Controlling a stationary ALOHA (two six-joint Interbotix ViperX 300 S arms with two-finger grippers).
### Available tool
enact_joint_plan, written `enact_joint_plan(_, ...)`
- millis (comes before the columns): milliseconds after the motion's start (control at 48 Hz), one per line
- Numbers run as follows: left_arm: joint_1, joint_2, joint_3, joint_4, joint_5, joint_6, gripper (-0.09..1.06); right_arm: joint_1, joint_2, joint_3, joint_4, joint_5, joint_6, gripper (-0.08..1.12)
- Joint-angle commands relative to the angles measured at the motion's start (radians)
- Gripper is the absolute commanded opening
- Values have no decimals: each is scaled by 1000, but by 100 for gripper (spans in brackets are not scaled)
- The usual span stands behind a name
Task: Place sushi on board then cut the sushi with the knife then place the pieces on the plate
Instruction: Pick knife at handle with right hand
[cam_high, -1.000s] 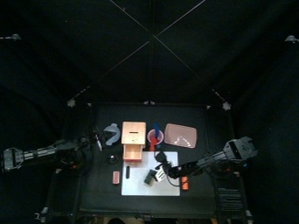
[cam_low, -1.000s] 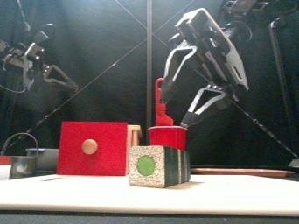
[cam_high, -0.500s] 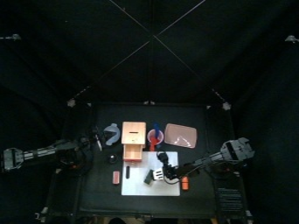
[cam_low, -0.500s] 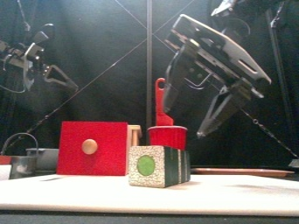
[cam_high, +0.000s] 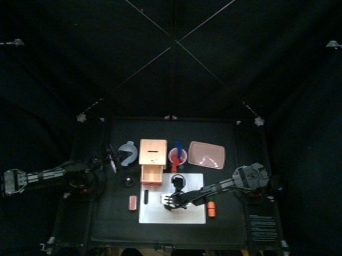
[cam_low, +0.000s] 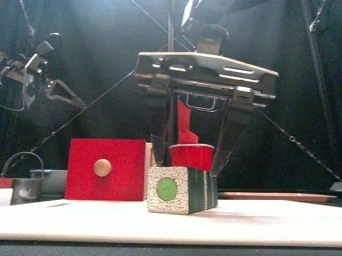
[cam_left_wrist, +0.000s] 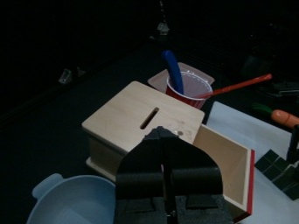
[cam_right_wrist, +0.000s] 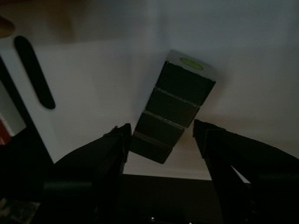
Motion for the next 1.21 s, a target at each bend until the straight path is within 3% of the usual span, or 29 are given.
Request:
enact_joint_plan(21, -2, 3, -5, 23, -29, -3, 10, -8, 5, -44, -6, 18, 12, 91)
enact_joint_plan(229, -5, 3, 0, 21, -35, -5, 10, -11, 15, -43, -11, 80, -12, 88)
enact_joint_plan(396, -21, 2, -2, 21, -35, -5, 10, -20, 9, -15, -14, 81, -71, 67)
enact_joint_plan(500, -23, 3, -3, 20, -35, -3, 10, -25, -11, -3, -18, 80, -118, 61)
enact_joint_plan(854, -18, 3, -12, 20, -37, -6, 10, -35, -41, -12, 17, 98, -344, 63)
enact_joint_plan(1208, -15, 3, -21, 21, -38, -5, 10, -38, -38, -12, 15, 98, -345, 91)
